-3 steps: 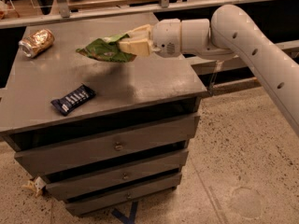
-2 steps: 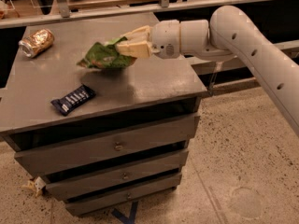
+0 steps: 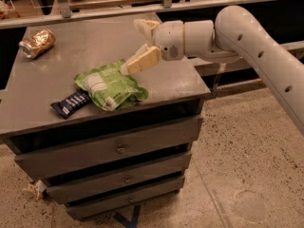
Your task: Move green rice chip bag near rxbar blueberry
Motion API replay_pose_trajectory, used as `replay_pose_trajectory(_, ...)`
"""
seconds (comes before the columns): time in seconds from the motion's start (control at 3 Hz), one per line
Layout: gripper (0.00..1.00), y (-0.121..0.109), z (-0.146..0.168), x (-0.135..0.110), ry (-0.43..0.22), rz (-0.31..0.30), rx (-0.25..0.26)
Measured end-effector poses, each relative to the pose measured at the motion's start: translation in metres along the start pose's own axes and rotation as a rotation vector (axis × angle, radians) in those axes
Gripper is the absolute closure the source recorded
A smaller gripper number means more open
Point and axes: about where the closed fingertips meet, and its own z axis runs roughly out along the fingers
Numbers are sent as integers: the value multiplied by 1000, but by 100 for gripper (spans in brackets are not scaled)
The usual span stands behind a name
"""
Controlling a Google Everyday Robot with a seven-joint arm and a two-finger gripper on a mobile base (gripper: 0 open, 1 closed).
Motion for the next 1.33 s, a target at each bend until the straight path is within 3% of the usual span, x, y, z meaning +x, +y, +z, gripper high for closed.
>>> replay_pose_trajectory(0.33,0,3,1,-2,0,-2,-1)
replay_pose_trajectory(0.67,0,-8,-9,8,6,37,35)
replay_pose_trajectory(1.33,0,-57,-41,59,97,137,161)
